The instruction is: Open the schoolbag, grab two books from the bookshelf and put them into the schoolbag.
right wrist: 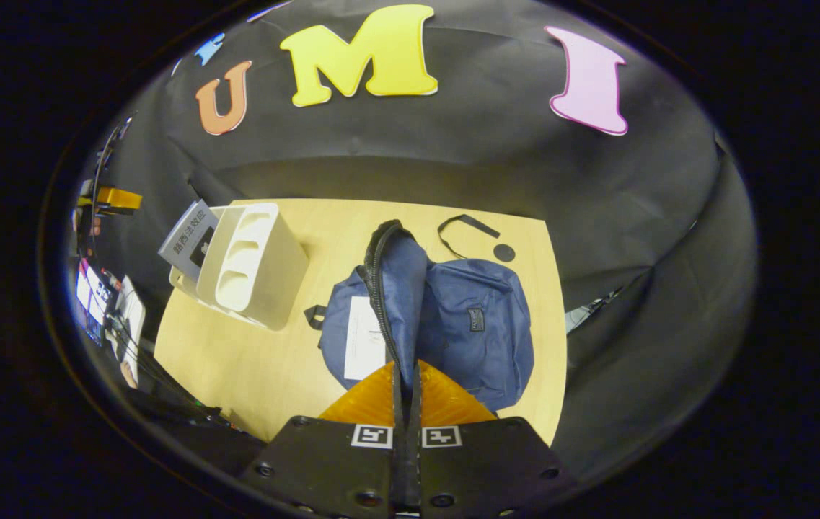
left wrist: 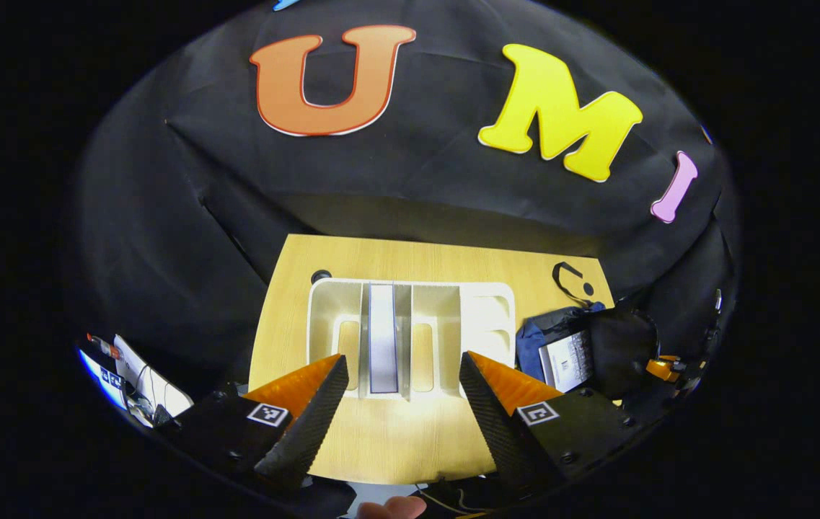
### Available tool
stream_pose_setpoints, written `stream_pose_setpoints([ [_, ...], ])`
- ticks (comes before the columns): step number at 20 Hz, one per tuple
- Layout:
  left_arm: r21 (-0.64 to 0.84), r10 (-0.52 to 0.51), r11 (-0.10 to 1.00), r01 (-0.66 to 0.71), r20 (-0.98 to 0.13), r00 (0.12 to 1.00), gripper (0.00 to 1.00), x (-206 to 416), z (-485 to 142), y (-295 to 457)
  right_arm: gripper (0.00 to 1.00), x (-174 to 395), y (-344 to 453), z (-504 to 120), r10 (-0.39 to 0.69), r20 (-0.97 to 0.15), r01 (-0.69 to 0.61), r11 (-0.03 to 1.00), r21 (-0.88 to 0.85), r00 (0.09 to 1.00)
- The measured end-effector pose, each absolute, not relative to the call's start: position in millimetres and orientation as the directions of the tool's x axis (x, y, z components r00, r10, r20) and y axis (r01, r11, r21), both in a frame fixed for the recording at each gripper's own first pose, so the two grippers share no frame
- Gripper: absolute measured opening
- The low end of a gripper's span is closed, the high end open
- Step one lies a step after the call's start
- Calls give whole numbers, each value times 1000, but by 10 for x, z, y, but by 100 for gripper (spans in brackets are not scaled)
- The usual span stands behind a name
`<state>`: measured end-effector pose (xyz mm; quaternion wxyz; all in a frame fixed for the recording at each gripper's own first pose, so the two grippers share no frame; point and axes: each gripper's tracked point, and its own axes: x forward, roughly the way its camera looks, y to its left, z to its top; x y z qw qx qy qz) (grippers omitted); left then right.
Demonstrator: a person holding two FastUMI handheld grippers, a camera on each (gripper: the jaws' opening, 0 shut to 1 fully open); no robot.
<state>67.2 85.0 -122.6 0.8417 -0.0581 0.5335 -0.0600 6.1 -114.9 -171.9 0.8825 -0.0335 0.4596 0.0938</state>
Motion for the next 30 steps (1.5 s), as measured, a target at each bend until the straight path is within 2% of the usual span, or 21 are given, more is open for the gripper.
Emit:
stream_pose_setpoints([
  [8, -189, -197, 980, 60, -962, 188, 99, 840, -1798, 811, 0, 72, -1179, -1758, 125, -827, -177, 984, 32, 548],
  [14, -149, -155, 986, 69, -985, 81, 100, 924, -2182, 848, 0, 83, -1186, -1760, 122, -829, -156, 987, 42, 546],
  [15, -150, -154, 987, 60, -986, 60, 100, 915, -2242, 845, 3, 81, -1193, -1767, 120, -829, -153, 987, 42, 546],
  [16, -147, -150, 987, 58, -988, 45, 99, 912, -2308, 850, 0, 90, -1205, -1763, 119, -829, -150, 988, 43, 546],
  [20, -120, -119, 992, 44, -993, -6, 99, 871, -2532, 917, 0, 76, -1192, -1779, 118, -830, -144, 989, 47, 545],
  [22, -118, -117, 992, 38, -993, -21, 96, 863, -2575, 933, 0, 80, -1199, -1783, 116, -829, -141, 989, 46, 546],
  [28, -93, -92, 995, 41, -995, -45, 79, 843, -2607, 975, 0, 87, -1224, -1792, 120, -828, -134, 990, 54, 548],
  [29, -85, -83, 995, 42, -995, -54, 81, 821, -2617, 995, 0, 83, -1221, -1787, 120, -828, -132, 990, 56, 548],
  [30, -75, -72, 996, 47, -996, -58, 75, 817, -2630, 1017, 0, 73, -1222, -1792, 120, -828, -132, 990, 57, 548],
])
